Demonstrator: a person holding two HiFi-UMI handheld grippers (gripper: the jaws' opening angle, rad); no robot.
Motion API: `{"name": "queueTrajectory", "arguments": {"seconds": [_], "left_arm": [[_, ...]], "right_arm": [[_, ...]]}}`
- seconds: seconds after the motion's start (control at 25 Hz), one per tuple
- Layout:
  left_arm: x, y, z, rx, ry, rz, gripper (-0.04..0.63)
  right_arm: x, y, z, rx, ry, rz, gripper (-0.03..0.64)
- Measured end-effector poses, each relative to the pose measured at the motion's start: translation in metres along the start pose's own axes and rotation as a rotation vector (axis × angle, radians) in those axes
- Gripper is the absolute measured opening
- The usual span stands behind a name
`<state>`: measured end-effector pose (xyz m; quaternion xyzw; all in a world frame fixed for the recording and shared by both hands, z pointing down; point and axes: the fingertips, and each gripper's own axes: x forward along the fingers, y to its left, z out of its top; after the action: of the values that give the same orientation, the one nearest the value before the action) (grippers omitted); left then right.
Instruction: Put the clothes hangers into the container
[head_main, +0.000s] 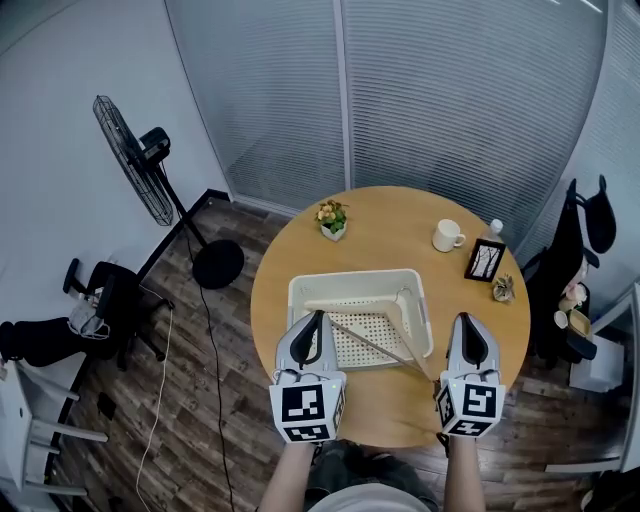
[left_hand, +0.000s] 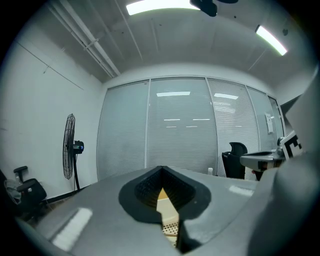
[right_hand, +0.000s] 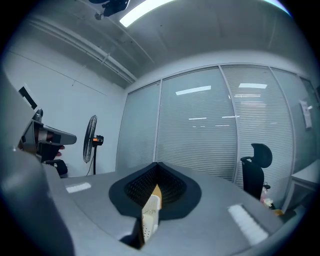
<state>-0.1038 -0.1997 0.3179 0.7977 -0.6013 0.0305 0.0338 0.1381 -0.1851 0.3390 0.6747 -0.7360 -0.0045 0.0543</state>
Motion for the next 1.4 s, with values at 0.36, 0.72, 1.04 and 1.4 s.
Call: {"name": "queueTrajectory", "arguments": {"seconds": [0.36,0.72,1.04,1.4], "left_arm": [[-0.0040,0.0022,0.0028,0.005,-0.011,0.008,0.000],[-0.0071,0.0056,0.0043,0.003,-0.015,0.015,0.000],[-0.0091,0.0077,0.0048,0.003,-0.016,0.014,0.000],[-0.0096,0.0095,0.0040,0.001,-0.015,0.014,0.000]], "right_arm": [[-0.0035,0.0017,-0.0003,-0.003,-0.001,-0.016,0.024],[-0.0058,0.0014,0.0011,0.007,-0.004,-0.013,0.023],[-0.0081,0.0020,0.0059,0.001,-0.014,-0.018,0.024],[-0.0103,0.0017,0.0070,0.006,-0.019,-0.024,0.023]]}}
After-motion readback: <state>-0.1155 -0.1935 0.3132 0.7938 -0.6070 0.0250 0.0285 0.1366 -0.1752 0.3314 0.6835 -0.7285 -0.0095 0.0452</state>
